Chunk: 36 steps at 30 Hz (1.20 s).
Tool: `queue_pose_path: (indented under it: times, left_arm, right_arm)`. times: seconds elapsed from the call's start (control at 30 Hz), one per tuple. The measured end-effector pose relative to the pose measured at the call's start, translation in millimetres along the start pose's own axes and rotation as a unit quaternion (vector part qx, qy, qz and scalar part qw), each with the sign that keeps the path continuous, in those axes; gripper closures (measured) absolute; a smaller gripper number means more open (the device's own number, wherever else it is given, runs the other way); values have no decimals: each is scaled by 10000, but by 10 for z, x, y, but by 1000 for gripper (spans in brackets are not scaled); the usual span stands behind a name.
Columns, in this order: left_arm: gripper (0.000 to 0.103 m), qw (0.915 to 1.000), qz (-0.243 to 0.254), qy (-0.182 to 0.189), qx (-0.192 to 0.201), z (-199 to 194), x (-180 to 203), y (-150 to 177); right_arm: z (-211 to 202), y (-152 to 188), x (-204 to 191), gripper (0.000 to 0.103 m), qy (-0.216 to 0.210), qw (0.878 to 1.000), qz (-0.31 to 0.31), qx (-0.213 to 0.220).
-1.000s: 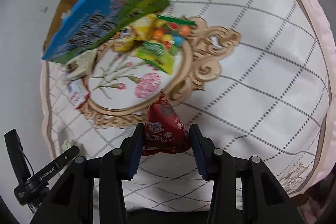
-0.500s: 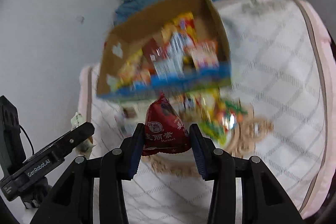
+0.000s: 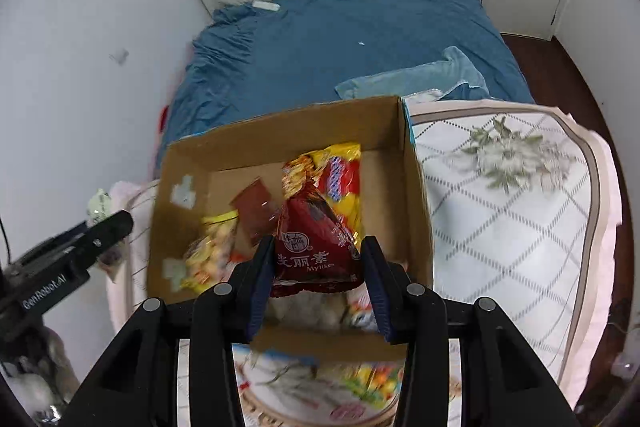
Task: Organize snacks
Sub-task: 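Carry both packets into the box and open both tools to drop them, then withdraw both open tools from the box back toward the snack pile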
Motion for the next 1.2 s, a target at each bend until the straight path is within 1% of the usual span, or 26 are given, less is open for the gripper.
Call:
queue_pose_path:
  times: [0.03, 0.07, 0.1, 0.2, 0.23, 0.27, 0.37, 0.4, 0.43, 0.47, 0.5, 0.53, 0.57, 0.6, 0.63, 0.67, 0.7, 0.73, 0.87, 0.97, 1.03, 1.13, 1.2]
  left_arm:
    - [51, 9999, 21, -30, -93, 106, -18, -73]
    - [51, 9998, 36, -63, -179, 196, -37, -133]
    - [51, 9996, 39, -93, -262, 296, -58, -188]
    - [51, 9984, 45, -205, -531, 599, -123, -333]
    - [51, 9980, 42, -226, -594, 663, -141, -342]
    - [51, 9974, 34, -249, -670, 753, -162, -362]
    - [49, 9951, 64, -305, -940, 1002, -195, -404]
    - [49, 9940, 29, -382, -1029, 1089, -228, -409]
    - [48, 9924, -50, -437, -1153, 1183, -264, -401]
    - [47, 9909, -112, -399, -1281, 1263, -281, -389]
    - [47, 9898, -144, -260, -1397, 1339, -271, -376]
    - [42, 9890, -152, -197, -1455, 1397, -269, -370]
    - [36, 9890, -141, -230, -1457, 1421, -274, -370]
    - [34, 9892, -109, -249, -1440, 1438, -270, -370]
    - [31, 9893, -108, -238, -1433, 1449, -270, -365]
    - [21, 9892, -111, -222, -1444, 1463, -268, -353]
    - [14, 9892, -126, -204, -1443, 1472, -270, -350]
    - [12, 9896, -152, -179, -1417, 1466, -273, -345]
    - [10, 9907, -241, -131, -1334, 1397, -276, -320]
    - [5, 9922, -216, -102, -1224, 1319, -254, -307]
    - [5, 9936, -200, -97, -1109, 1237, -227, -283]
    - [5, 9955, -171, 86, -930, 1087, -139, -210]
    - [5, 9969, -90, 5, -778, 966, -119, -141]
  right_arm:
    - [0, 0, 0, 57, 0, 10000, 0, 0]
    - [187, -145, 35, 57, 172, 9998, -20, -114]
    - [187, -145, 35, 57, 172, 9998, -20, -114]
    - [418, -296, 107, 57, 298, 9992, 25, -275]
    - [577, -353, 161, 57, 363, 9986, 61, -379]
    - [577, -353, 161, 57, 363, 9986, 61, -379]
    - [806, -427, 230, 56, 441, 9974, 91, -556]
    - [881, -429, 252, 51, 478, 9967, 105, -650]
    - [965, -431, 288, 42, 580, 9952, 110, -787]
    - [1078, -430, 297, 21, 608, 9936, 38, -946]
    - [1078, -430, 297, 14, 608, 9936, 38, -946]
    - [1128, -421, 271, 13, 561, 9932, -7, -1022]
    - [1150, -404, 249, 12, 610, 9927, -69, -1042]
    - [1172, -403, 217, 9, 684, 9923, -145, -1021]
    - [1172, -403, 217, 9, 684, 9923, -145, -1021]
    - [1187, -401, 207, 7, 668, 9923, -151, -1029]
    - [1204, -397, 208, 7, 667, 9921, -145, -1051]
    - [1216, -393, 220, 7, 656, 9922, -120, -1052]
    - [1199, -377, 218, 5, 659, 9925, -103, -1028]
    - [1135, -328, 187, 5, 691, 9927, -142, -979]
    - [1060, -291, 143, 4, 668, 9934, -194, -913]
    - [961, -208, 86, 4, 686, 9940, -251, -811]
    - [912, -170, 74, 4, 712, 9943, -281, -747]
Point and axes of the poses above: each gripper's, at about its wrist camera, not at the fingertips, and z roughly the way its jaws point, x to its right, y to its underside, the point moved 10 cm from there along z, roughly the way its jaws point, and after that the axes turned 11 degrees about -x, right-handed, at the moved point
